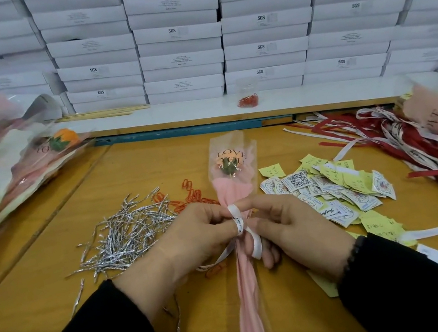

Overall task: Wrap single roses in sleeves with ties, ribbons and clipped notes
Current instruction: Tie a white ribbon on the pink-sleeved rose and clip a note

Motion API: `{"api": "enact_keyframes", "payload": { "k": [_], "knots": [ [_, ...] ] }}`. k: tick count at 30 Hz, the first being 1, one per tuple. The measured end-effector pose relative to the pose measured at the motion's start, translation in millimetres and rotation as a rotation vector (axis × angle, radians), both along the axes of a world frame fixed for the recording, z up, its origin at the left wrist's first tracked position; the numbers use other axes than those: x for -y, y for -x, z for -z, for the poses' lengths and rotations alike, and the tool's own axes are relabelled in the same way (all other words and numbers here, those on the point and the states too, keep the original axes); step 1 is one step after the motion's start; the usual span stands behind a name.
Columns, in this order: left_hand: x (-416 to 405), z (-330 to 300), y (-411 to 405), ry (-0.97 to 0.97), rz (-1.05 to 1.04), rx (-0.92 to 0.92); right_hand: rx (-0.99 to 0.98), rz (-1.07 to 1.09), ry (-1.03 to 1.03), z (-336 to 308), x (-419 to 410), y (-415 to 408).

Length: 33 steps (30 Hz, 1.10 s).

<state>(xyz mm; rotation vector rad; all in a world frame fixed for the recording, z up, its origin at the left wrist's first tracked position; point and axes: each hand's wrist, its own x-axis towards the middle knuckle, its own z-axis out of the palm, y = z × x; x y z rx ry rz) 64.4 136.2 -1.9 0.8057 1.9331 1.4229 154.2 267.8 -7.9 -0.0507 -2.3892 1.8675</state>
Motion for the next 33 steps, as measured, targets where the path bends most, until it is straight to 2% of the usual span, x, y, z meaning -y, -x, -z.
{"api": "enact_keyframes", "payload": {
  "k": [11,18,25,29,33],
  "knots": [
    [-4,-2,-7,-0.008,-0.021,-0.009,-0.036,0.011,-0.233,3,-8,2],
    [-2,-1,-6,0.006,-0.033,-0.01,0.002,0.027,-0.287,1,-12,2],
    [-4,-1,-6,-0.017,-0.113,0.007,0.004,0.081,-0.228,0,-14,2],
    [-2,0,0,0.03,-0.154,-0.058,0.031,0.118,-0.229,-4,-17,1],
    [-1,3,3,0.052,-0.17,-0.105,0.087,0.133,-0.315,-7,-20,0]
  ]
}}
